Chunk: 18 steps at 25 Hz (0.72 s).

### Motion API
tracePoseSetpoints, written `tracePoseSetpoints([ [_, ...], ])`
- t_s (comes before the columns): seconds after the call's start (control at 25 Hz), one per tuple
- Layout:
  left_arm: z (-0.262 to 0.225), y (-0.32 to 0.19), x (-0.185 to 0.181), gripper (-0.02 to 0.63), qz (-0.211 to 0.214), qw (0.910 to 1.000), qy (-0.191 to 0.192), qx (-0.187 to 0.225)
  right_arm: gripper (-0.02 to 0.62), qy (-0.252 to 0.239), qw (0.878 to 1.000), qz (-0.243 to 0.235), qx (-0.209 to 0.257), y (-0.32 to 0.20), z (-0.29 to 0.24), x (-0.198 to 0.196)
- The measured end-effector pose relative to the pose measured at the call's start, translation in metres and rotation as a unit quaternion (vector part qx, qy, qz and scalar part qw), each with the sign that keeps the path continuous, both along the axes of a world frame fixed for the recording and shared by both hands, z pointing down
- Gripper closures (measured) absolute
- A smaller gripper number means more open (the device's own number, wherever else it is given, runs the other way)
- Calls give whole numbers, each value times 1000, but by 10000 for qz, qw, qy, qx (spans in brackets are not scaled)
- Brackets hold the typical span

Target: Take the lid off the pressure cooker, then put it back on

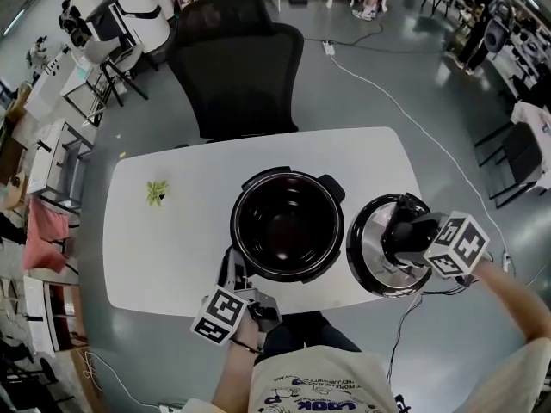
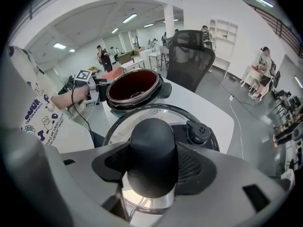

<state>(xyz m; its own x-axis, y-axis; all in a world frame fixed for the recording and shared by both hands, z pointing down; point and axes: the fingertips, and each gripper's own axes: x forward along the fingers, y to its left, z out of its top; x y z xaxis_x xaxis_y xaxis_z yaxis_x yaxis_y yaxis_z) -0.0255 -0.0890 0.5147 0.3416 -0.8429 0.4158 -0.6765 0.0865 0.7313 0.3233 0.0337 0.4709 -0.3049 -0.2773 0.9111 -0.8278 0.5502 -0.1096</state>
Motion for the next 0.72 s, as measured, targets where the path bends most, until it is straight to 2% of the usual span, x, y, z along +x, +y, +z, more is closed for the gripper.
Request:
tracePoseSetpoints([
  [0.72,0,0,-1,456,-88,9999,-57,-2,301,358,9993,-47,-132,6,110,-1],
])
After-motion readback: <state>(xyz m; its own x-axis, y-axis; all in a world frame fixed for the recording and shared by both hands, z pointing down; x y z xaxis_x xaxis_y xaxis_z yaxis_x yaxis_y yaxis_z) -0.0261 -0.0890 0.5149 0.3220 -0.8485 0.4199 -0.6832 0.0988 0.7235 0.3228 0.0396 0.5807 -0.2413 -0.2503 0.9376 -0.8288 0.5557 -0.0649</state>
